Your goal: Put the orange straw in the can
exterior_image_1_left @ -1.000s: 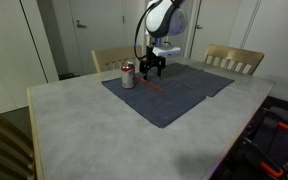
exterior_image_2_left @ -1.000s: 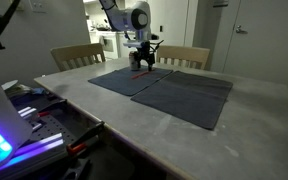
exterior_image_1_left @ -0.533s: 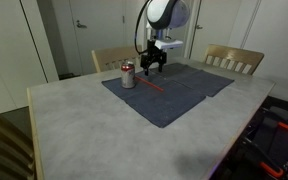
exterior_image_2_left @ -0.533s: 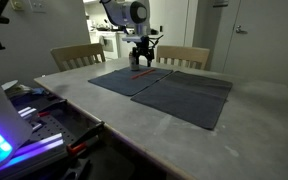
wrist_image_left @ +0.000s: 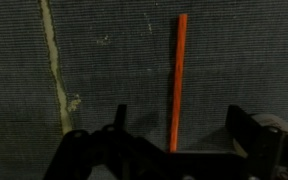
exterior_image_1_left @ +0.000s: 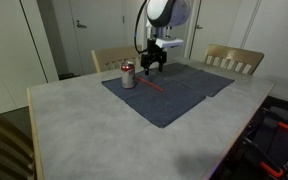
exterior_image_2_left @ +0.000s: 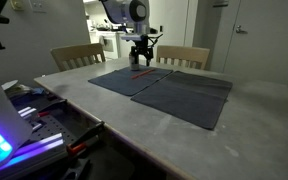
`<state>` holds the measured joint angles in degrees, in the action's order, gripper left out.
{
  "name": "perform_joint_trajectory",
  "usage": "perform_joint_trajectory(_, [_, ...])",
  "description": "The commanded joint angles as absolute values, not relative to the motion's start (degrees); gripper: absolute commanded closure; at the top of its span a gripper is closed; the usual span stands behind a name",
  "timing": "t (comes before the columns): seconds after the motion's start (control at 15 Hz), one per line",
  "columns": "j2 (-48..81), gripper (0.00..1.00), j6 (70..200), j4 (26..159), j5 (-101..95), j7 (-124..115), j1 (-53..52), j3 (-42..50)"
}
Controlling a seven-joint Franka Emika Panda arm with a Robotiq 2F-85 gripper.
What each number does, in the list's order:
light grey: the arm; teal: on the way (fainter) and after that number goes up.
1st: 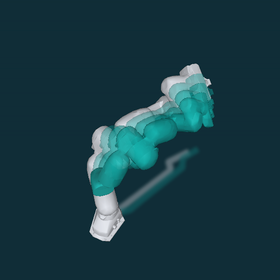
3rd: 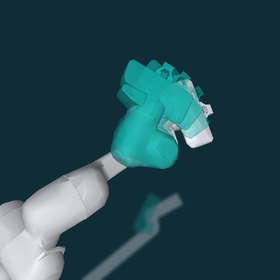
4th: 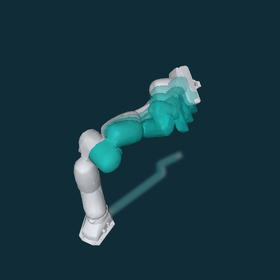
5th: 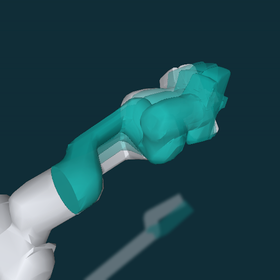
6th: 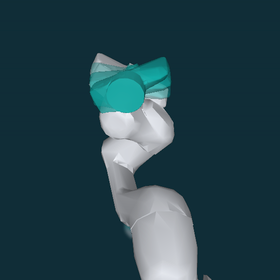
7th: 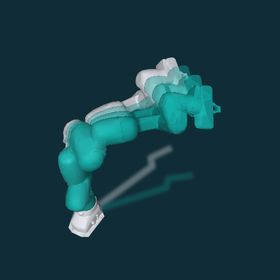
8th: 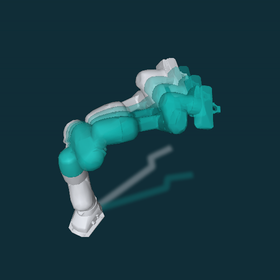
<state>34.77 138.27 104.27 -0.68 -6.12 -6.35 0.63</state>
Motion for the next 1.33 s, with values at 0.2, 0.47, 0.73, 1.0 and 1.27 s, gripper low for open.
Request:
perform_joint_trajectory(0.2, [36.63,0.0,138.24,102.6,-1.95,-6.05,-6.33,0.49])
perform_joint_trajectory(0.47, [37.74,0.0,139.54,102.07,-2.26,-5.23,-6.06,0.27])
perform_joint_trajectory(0.73, [39.25,0.0,140.86,101.11,-3.72,-5.22,-6.39,0.74])
perform_joint_trajectory(1.0, [40.76,0.0,142.81,100.21,-3.13,-3.78,-5.52,-0.19])
perform_joint_trajectory(1.27, [42.45,0.0,143.42,98.72,-3.04,-2.67,-5.48,-0.53])
